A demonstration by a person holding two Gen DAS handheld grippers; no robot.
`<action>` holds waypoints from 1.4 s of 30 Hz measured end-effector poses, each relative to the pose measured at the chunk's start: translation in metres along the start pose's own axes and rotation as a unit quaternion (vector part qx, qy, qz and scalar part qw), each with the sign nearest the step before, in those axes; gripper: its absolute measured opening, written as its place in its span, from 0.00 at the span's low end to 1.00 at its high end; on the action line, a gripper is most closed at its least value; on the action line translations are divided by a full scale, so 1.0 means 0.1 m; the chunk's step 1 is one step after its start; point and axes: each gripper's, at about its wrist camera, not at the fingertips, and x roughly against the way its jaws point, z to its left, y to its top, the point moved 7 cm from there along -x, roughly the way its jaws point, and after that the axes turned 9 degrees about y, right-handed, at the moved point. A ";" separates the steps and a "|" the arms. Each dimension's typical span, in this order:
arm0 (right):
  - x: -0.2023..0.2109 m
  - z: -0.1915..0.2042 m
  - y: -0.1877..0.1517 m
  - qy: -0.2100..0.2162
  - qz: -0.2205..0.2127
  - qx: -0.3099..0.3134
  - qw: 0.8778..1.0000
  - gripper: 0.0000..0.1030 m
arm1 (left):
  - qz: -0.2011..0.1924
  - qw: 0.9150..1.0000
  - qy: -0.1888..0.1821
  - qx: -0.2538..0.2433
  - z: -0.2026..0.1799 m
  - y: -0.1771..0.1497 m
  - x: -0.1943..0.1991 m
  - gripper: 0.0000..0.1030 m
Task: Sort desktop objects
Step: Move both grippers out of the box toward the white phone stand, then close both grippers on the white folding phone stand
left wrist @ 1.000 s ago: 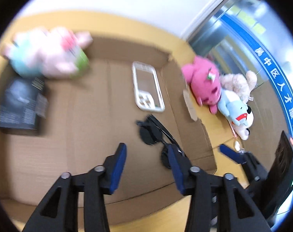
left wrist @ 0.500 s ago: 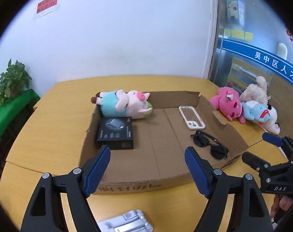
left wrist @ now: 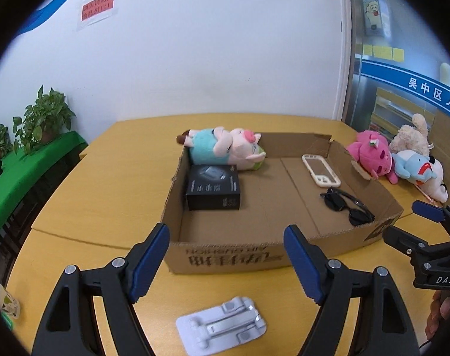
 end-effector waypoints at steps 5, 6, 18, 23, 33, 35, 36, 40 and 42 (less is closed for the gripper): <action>-0.45 0.46 -0.27 0.070 0.048 0.015 0.996 1.00 | 0.038 0.999 0.013 0.010 0.32 -0.30 -0.08 0.77; -0.54 0.56 -0.35 0.083 0.061 0.021 0.995 1.00 | 0.048 0.999 0.016 0.015 0.41 -0.38 -0.10 0.77; -1.19 1.21 -1.05 0.137 0.164 0.057 0.975 0.99 | 0.137 0.990 0.011 0.025 0.66 -1.10 -0.44 0.77; -1.22 1.23 -1.12 0.139 0.169 0.060 0.974 0.95 | 0.169 0.985 -0.005 0.024 0.58 -1.31 -0.58 0.76; -1.19 1.25 -1.11 0.171 0.160 0.052 0.971 0.72 | 0.203 0.976 -0.051 0.063 0.57 -1.40 -0.66 0.76; -1.17 1.30 -1.13 0.175 0.160 0.058 0.970 0.65 | 0.208 0.975 -0.055 0.062 0.57 -1.41 -0.64 0.76; -1.17 1.30 -1.12 0.178 0.160 0.057 0.969 0.64 | 0.208 0.974 -0.058 0.064 0.57 -1.41 -0.63 0.76; -1.18 1.30 -1.11 0.188 0.159 0.050 0.968 0.58 | 0.221 0.972 -0.050 0.056 0.59 -1.46 -0.63 0.75; -1.18 1.30 -1.11 0.192 0.160 0.049 0.967 0.57 | 0.219 0.973 -0.053 0.053 0.57 -1.47 -0.63 0.75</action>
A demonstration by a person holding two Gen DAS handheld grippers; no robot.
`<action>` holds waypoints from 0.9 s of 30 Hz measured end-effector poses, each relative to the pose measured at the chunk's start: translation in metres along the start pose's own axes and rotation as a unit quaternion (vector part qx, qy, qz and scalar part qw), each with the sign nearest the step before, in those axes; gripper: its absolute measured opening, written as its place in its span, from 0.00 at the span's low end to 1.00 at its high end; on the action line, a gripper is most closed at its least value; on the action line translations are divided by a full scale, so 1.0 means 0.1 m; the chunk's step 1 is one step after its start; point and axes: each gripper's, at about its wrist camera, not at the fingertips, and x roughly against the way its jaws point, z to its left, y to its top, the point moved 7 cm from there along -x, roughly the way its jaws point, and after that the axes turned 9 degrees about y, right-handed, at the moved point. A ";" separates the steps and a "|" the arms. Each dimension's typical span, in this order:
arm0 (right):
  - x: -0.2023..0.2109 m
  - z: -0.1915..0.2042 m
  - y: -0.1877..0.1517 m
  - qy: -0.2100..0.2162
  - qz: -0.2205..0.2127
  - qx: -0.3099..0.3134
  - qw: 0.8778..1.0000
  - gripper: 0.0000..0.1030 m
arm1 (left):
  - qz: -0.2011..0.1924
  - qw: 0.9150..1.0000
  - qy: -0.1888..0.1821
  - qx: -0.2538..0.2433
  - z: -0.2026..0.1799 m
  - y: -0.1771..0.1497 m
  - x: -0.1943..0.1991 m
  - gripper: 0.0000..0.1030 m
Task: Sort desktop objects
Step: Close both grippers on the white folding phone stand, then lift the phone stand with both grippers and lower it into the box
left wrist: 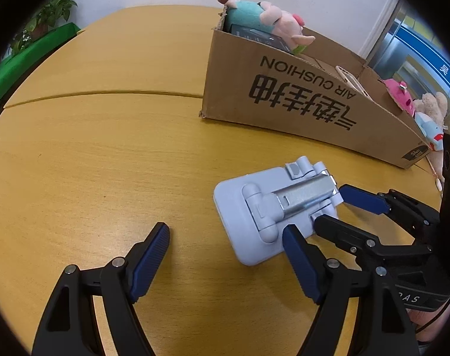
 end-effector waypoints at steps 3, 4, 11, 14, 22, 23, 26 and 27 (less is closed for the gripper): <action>0.00 0.02 -0.01 0.009 0.000 -0.001 1.000 0.51 | -0.006 1.000 -0.004 -0.008 -0.05 0.00 0.00 0.64; 0.01 0.02 -0.01 0.013 0.001 -0.002 1.000 0.48 | -0.008 1.000 -0.008 -0.010 -0.07 0.02 0.00 0.50; 0.00 0.04 -0.02 0.019 -0.003 -0.004 1.000 0.42 | -0.004 0.999 -0.042 0.000 -0.13 0.06 -0.02 0.36; 0.00 0.05 -0.03 0.019 -0.005 -0.007 1.000 0.42 | -0.010 0.999 -0.034 -0.006 -0.15 0.07 0.00 0.35; 0.04 0.04 -0.04 0.041 -0.022 -0.029 0.998 0.42 | -0.039 0.999 -0.013 -0.019 -0.19 0.17 0.14 0.32; 0.05 0.05 -0.03 0.041 -0.025 -0.029 0.998 0.42 | -0.042 0.999 -0.012 -0.018 -0.19 0.19 0.16 0.32; 0.13 0.08 0.00 0.043 -0.040 -0.030 0.998 0.42 | -0.053 0.998 -0.013 -0.021 -0.21 0.23 0.23 0.32; 0.16 0.08 0.02 0.043 -0.045 -0.030 0.998 0.42 | -0.058 0.998 -0.012 -0.023 -0.23 0.25 0.27 0.32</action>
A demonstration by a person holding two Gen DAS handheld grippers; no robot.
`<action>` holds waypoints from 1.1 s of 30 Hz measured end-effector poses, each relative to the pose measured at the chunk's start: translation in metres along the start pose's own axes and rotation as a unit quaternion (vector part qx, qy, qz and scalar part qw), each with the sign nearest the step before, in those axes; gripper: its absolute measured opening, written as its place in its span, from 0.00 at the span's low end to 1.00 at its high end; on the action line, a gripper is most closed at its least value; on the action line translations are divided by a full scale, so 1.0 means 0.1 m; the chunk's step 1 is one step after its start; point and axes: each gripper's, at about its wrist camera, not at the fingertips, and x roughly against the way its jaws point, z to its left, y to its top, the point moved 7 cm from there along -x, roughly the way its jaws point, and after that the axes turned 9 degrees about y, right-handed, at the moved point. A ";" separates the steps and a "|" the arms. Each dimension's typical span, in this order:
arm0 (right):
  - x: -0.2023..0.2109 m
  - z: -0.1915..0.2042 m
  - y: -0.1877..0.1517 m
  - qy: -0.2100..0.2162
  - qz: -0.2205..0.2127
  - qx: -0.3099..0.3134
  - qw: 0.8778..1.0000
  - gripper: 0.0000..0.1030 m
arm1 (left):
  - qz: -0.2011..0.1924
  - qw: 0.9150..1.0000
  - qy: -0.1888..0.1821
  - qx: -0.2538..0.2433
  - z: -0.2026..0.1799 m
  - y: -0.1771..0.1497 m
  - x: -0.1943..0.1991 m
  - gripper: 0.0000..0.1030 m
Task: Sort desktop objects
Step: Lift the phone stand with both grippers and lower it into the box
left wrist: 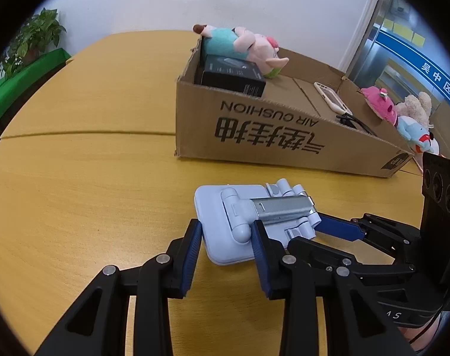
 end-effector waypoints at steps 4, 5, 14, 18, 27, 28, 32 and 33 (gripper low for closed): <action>0.18 0.06 0.11 -0.003 -0.023 0.005 1.000 0.42 | -0.025 1.000 0.002 -0.006 -0.09 0.11 0.19 0.33; 0.24 0.09 0.15 -0.005 -0.031 0.009 0.999 0.42 | -0.032 0.999 0.002 -0.007 -0.12 0.15 0.24 0.33; 0.90 0.16 0.62 -0.028 -0.106 0.019 0.994 0.42 | -0.098 0.994 -0.019 -0.035 -0.48 0.66 0.71 0.33; 1.15 0.07 0.84 -0.043 -0.128 0.013 0.991 0.42 | -0.118 0.991 -0.033 -0.056 -0.72 0.95 0.78 0.33; 1.37 -0.28 1.27 -0.083 -0.145 0.011 0.986 0.43 | -0.126 0.988 -0.055 -0.074 -1.00 1.45 0.58 0.33; 1.34 -0.33 1.30 -0.083 -0.143 0.008 0.986 0.43 | -0.123 0.988 -0.055 -0.074 -0.99 1.47 0.53 0.33; 1.13 -0.49 1.37 -0.080 -0.127 -0.002 0.989 0.43 | -0.097 0.992 -0.054 -0.066 -0.91 1.53 0.23 0.33; 1.03 -0.55 1.38 -0.076 -0.120 -0.007 0.990 0.43 | -0.090 0.993 -0.052 -0.064 -0.88 1.54 0.16 0.33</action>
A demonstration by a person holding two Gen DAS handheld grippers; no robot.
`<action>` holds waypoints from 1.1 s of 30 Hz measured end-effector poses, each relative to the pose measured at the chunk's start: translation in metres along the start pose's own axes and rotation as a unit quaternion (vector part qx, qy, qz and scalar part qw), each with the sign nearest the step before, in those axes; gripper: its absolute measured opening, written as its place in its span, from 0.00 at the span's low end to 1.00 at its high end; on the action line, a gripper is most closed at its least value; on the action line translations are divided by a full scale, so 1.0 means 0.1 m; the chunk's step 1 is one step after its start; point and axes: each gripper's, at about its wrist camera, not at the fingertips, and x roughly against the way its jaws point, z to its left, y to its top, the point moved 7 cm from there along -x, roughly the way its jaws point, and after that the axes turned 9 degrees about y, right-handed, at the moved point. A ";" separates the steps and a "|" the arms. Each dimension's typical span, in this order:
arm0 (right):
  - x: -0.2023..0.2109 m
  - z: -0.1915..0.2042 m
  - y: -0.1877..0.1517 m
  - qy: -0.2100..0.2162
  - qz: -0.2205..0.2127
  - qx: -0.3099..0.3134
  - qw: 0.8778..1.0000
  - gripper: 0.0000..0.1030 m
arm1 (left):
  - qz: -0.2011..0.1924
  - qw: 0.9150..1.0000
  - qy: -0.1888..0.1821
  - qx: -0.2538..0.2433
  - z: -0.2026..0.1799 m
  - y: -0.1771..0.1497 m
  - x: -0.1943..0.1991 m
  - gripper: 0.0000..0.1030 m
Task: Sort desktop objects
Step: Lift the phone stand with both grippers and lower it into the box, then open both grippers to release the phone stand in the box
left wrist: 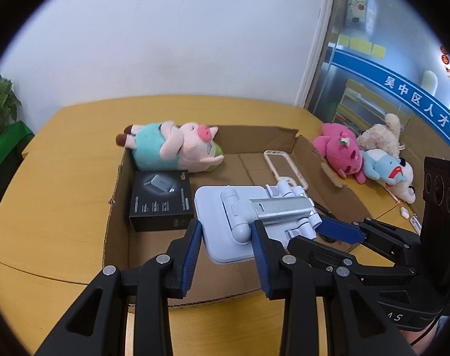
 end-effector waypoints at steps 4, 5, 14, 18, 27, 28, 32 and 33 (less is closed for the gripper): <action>-0.34 -0.07 -0.12 0.010 0.028 -0.015 0.999 0.43 | 0.032 0.999 0.010 0.012 0.20 -0.13 -0.28 0.32; -0.45 -0.09 -0.16 0.014 0.038 -0.019 0.999 0.43 | 0.038 0.999 0.011 0.016 0.24 -0.15 -0.33 0.32; -1.08 -0.11 -0.32 0.032 0.109 -0.051 0.992 0.43 | 0.087 0.995 0.033 0.040 0.60 -0.31 -0.66 0.32; -1.28 -0.15 -0.35 0.027 0.148 -0.073 0.986 0.44 | 0.118 0.992 0.046 0.029 0.65 -0.36 -0.79 0.32; -1.58 -0.22 -0.45 0.053 0.213 -0.128 0.967 0.43 | 0.147 0.986 0.083 0.005 0.73 -0.41 -0.89 0.30; -1.59 -0.22 -0.45 0.052 0.217 -0.128 0.966 0.42 | 0.149 0.985 0.085 0.002 0.73 -0.41 -0.90 0.30; -1.60 -0.24 -0.47 0.061 0.216 -0.145 0.964 0.42 | 0.155 0.983 0.099 -0.007 0.72 -0.41 -0.93 0.31; -1.57 -0.24 -0.45 0.072 0.208 -0.153 0.963 0.42 | 0.154 0.983 0.103 -0.006 0.73 -0.40 -0.93 0.31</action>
